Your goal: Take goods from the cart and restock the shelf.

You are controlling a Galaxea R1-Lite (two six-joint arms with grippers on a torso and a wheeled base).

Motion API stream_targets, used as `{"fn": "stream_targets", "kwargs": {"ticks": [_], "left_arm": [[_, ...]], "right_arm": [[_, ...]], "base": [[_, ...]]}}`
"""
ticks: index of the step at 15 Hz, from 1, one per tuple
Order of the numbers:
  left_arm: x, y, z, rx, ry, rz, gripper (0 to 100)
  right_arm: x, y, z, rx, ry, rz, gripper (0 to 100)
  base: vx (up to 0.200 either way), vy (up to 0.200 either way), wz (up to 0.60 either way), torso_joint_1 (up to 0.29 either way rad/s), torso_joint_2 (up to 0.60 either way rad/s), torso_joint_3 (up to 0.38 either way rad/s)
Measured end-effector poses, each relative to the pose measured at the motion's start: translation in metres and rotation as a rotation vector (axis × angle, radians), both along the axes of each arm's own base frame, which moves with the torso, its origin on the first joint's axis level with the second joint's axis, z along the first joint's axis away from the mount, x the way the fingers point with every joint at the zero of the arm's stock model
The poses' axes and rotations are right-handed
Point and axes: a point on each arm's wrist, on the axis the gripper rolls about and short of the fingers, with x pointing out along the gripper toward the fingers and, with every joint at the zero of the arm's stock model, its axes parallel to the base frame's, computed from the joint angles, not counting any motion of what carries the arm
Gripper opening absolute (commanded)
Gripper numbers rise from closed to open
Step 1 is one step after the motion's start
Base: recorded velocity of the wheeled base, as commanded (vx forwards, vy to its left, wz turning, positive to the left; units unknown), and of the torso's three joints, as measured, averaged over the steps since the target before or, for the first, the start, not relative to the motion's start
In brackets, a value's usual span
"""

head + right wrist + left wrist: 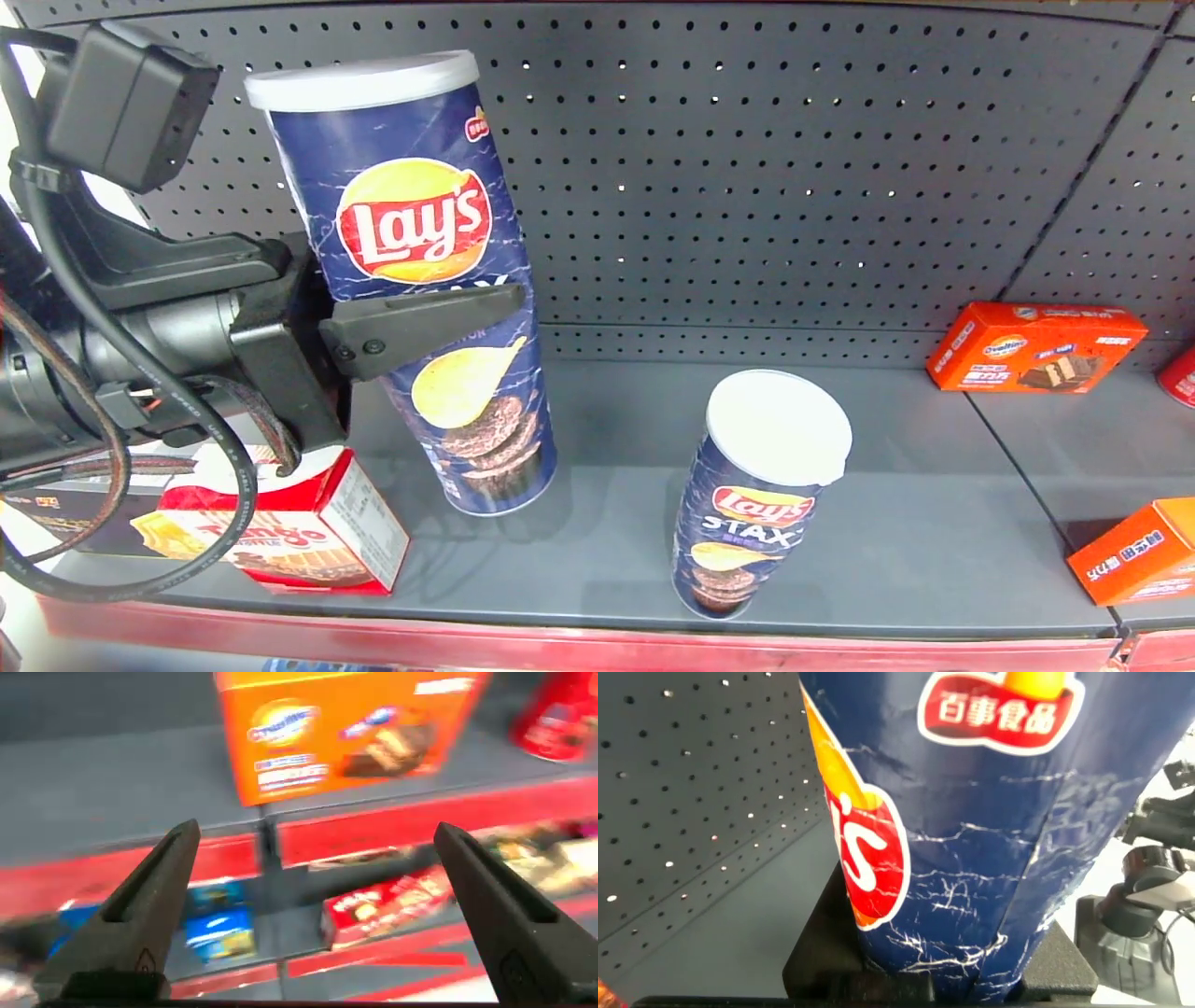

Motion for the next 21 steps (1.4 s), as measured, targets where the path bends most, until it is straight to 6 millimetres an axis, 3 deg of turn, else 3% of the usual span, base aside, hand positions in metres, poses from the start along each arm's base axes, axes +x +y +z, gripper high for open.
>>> {"fn": "stream_targets", "kwargs": {"ticks": [3, 5, 8, 11, 15, 18, 21], "left_arm": [[-0.001, -0.002, 0.001, 0.001, -0.003, -0.026, 0], [-0.003, -0.004, 0.000, 0.002, -0.001, -0.044, 0], [-0.004, -0.005, 0.000, 0.002, 0.001, -0.049, 0], [-0.005, -0.005, -0.001, 0.003, 0.003, -0.052, 0], [-0.006, -0.003, 0.002, -0.003, -0.009, -0.050, 0], [-0.008, -0.003, 0.002, 0.000, -0.010, -0.072, 0], [-0.009, -0.004, 0.003, -0.003, -0.015, -0.077, 0]], "right_arm": [[-0.002, 0.005, -0.004, -0.060, -0.012, 0.273, 100], [-0.003, 0.004, -0.005, -0.033, -0.026, 0.222, 100], [-0.004, -0.001, -0.005, -0.021, -0.045, 0.010, 100], [-0.004, 0.000, -0.005, -0.043, -0.048, 0.056, 100], [-0.005, -0.002, -0.004, -0.066, -0.061, -0.046, 100], [-0.003, 0.004, -0.009, -0.047, -0.035, 0.241, 100], [-0.003, 0.005, -0.011, -0.027, -0.011, 0.259, 100]], "base": [[0.000, 0.000, 0.00, 0.000, 0.00, 0.000], [0.000, 0.000, 0.00, 0.000, 0.00, 0.000], [0.000, 0.000, 0.00, 0.000, 0.00, 0.000], [0.000, 0.000, 0.00, 0.000, 0.00, 0.000], [0.000, 0.000, 0.00, 0.000, 0.00, 0.000], [0.000, 0.000, 0.00, 0.000, 0.00, 0.000], [0.000, 0.000, 0.00, 0.000, 0.00, 0.000]]}}
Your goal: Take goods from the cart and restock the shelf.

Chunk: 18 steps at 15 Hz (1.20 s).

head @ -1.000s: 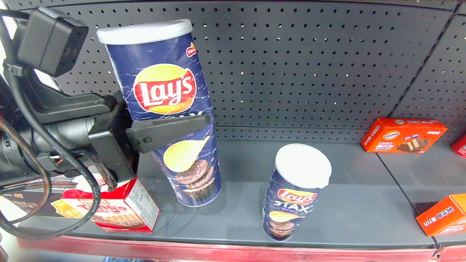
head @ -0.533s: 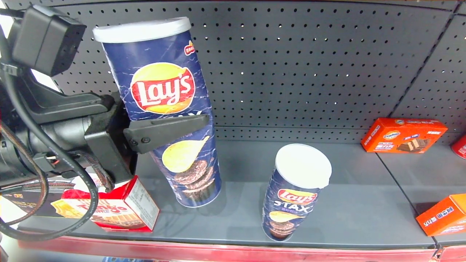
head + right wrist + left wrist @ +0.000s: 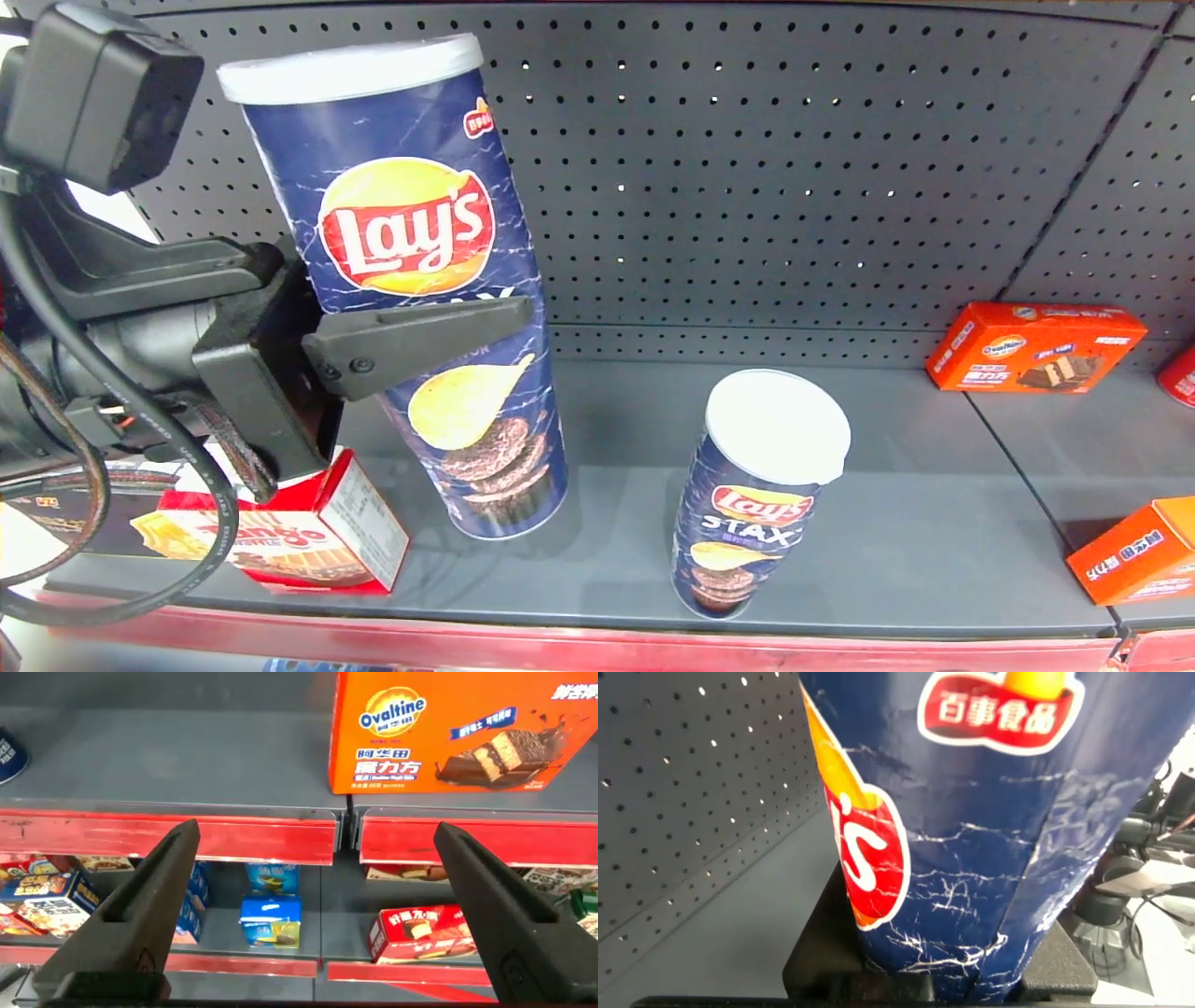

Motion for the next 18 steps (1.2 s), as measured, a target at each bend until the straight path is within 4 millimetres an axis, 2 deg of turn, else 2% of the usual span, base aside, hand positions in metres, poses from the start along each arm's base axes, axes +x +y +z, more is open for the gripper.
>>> {"fn": "stream_targets", "kwargs": {"ticks": [5, 8, 11, 14, 18], "left_arm": [[0.001, 0.000, -0.001, 0.005, 0.002, 0.001, 0], [0.002, -0.010, -0.005, 0.035, -0.042, -0.029, 0], [0.015, -0.014, -0.009, 0.066, -0.090, 0.003, 0], [0.031, -0.016, -0.003, 0.061, -0.102, 0.049, 0], [0.057, -0.028, -0.004, 0.066, -0.083, 0.024, 0]], "right_arm": [[0.000, 0.000, 0.000, 0.000, 0.000, 0.000, 100], [0.000, 0.000, 0.000, 0.000, 0.001, 0.000, 100], [0.000, 0.000, 0.000, 0.000, 0.001, 0.000, 100], [0.000, 0.000, 0.000, 0.000, 0.001, 0.000, 100], [0.000, 0.000, 0.000, 0.000, 0.001, 0.000, 100]], "base": [[0.000, 0.000, 0.00, 0.000, 0.00, 0.000], [0.000, 0.000, 0.00, 0.000, 0.00, 0.000], [0.000, 0.000, 0.00, 0.000, 0.00, 0.000], [0.000, 0.000, 0.00, 0.000, 0.00, 0.000], [0.000, 0.000, 0.00, 0.000, 0.00, 0.000]]}}
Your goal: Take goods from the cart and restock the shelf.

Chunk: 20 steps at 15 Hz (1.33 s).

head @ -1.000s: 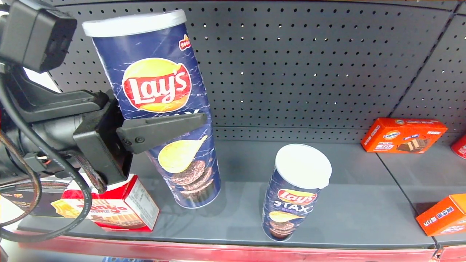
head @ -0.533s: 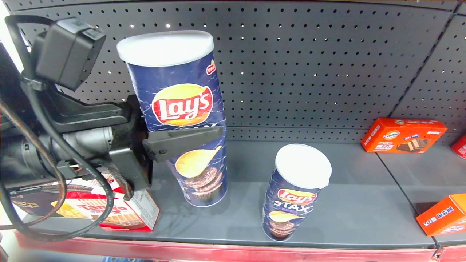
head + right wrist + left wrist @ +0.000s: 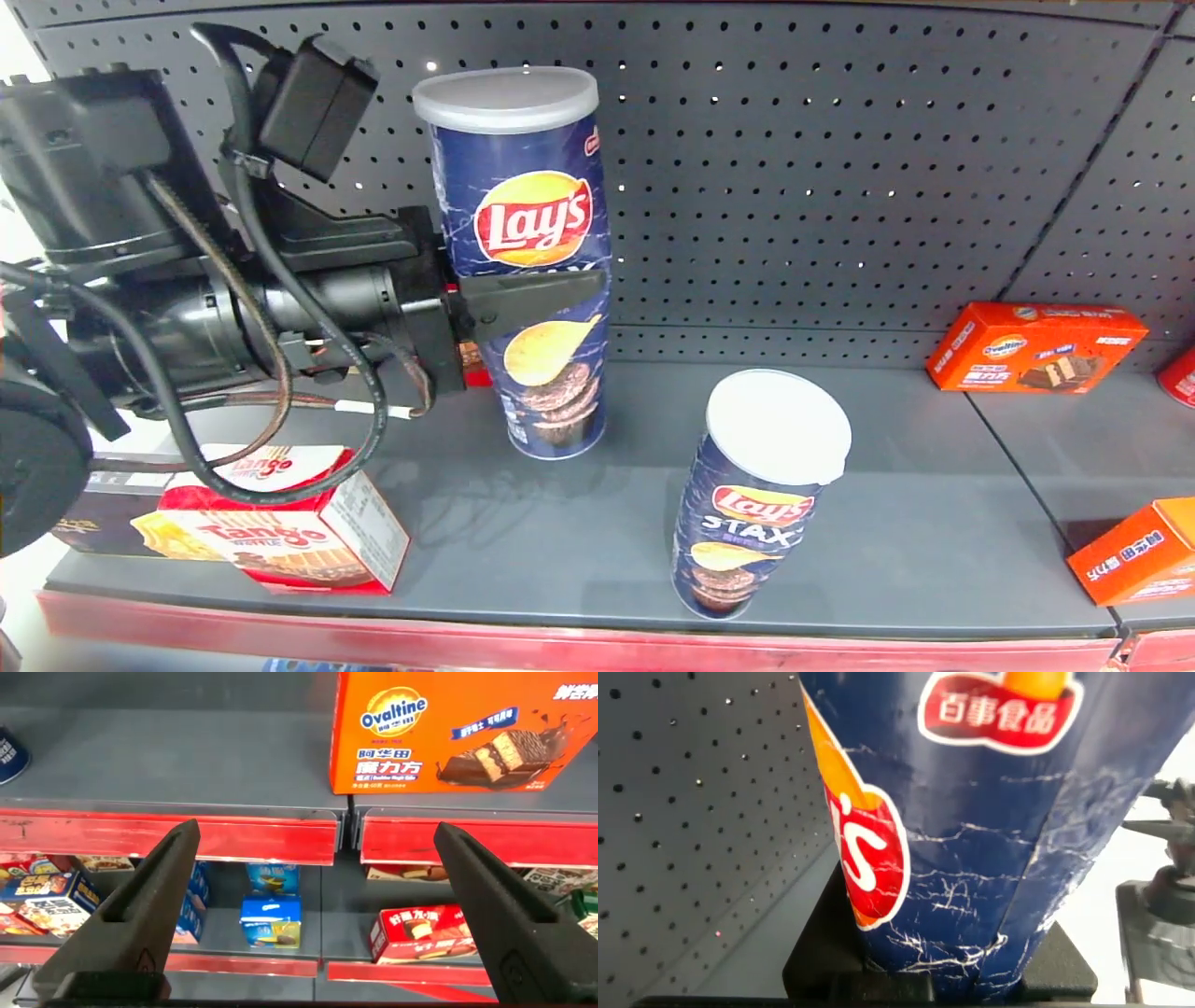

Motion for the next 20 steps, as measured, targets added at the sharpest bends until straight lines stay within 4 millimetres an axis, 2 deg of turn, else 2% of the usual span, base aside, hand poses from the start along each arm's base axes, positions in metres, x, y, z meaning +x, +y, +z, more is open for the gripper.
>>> {"fn": "stream_targets", "kwargs": {"ticks": [4, 8, 15, 20], "left_arm": [[0.032, -0.020, 0.005, -0.004, -0.014, -0.039, 0], [0.066, -0.038, -0.003, 0.037, 0.061, -0.127, 0], [0.127, -0.071, -0.032, 0.049, 0.066, -0.153, 0], [0.155, -0.084, -0.052, 0.055, 0.045, -0.148, 0]], "right_arm": [[0.000, 0.000, 0.000, 0.000, 0.000, 0.000, 100], [0.000, 0.000, 0.000, 0.000, 0.000, -0.001, 100], [0.000, 0.000, 0.000, 0.000, 0.000, 0.000, 100], [0.000, 0.000, 0.000, 0.000, 0.001, 0.000, 100]], "base": [[0.000, 0.000, 0.00, 0.000, 0.00, 0.000], [0.000, 0.000, 0.00, 0.000, 0.00, 0.000], [0.000, 0.000, 0.00, 0.000, 0.00, 0.000], [0.000, 0.000, 0.00, 0.000, 0.00, 0.000]]}}
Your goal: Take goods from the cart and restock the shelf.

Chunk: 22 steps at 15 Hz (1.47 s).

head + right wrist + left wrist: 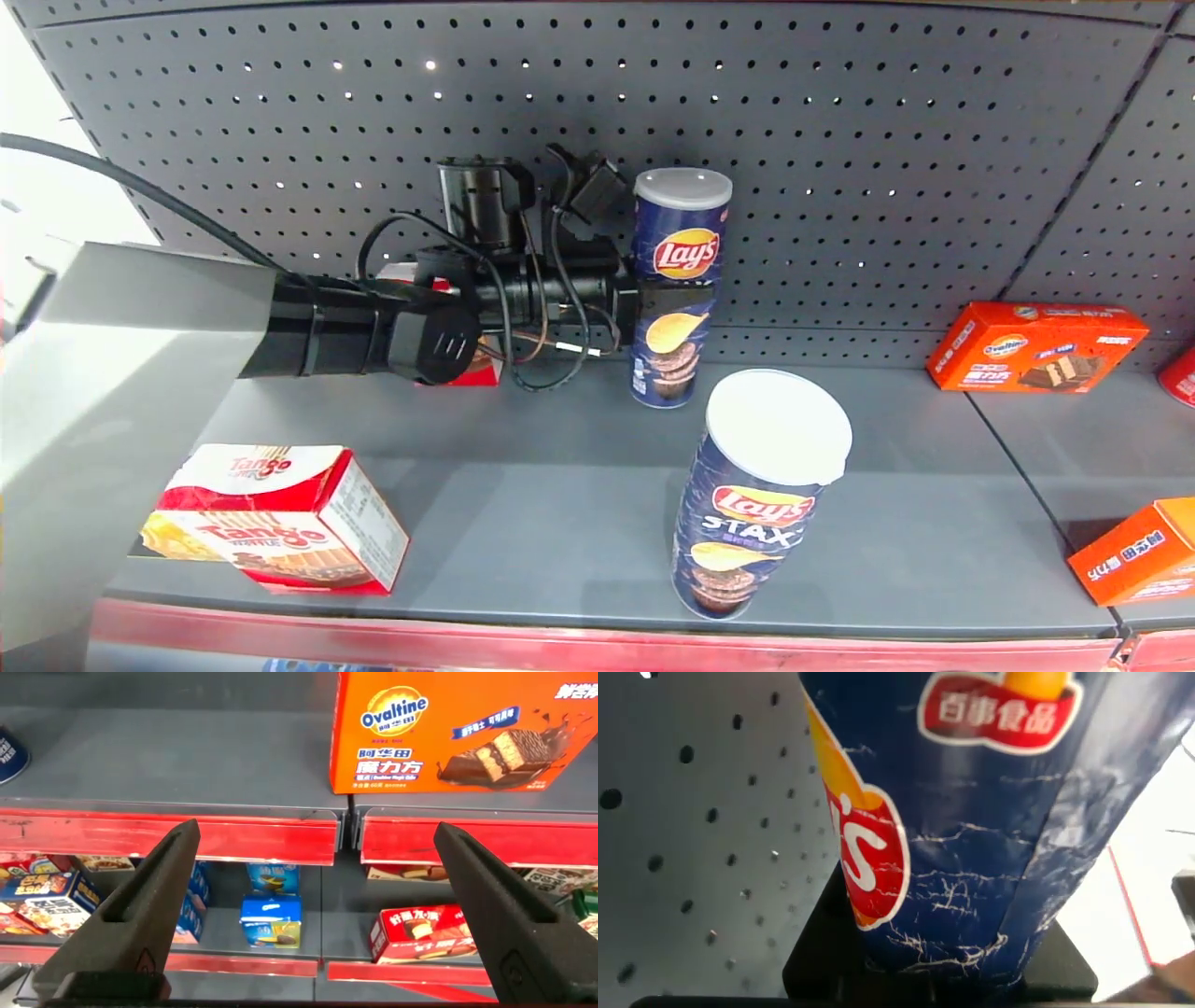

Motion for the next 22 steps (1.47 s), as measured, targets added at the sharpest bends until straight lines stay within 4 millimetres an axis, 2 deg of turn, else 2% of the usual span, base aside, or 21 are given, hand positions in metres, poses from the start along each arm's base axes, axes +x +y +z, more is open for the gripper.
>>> {"fn": "stream_targets", "kwargs": {"ticks": [8, 21, 22], "left_arm": [[0.020, -0.011, -0.023, 0.011, -0.003, -0.002, 0], [0.025, -0.018, -0.038, 0.019, -0.023, -0.003, 0], [0.025, -0.018, -0.039, 0.026, -0.033, -0.003, 100]], "right_arm": [[0.000, 0.000, 0.000, 0.000, 0.000, 0.000, 100], [0.000, 0.000, 0.000, 0.000, 0.000, 0.000, 100], [0.000, 0.000, 0.000, 0.000, 0.000, 0.000, 100]], "base": [[0.000, 0.000, 0.00, 0.000, 0.00, 0.000], [0.000, 0.000, 0.00, 0.000, 0.00, 0.000], [0.000, 0.000, 0.00, 0.000, 0.00, 0.000]]}}
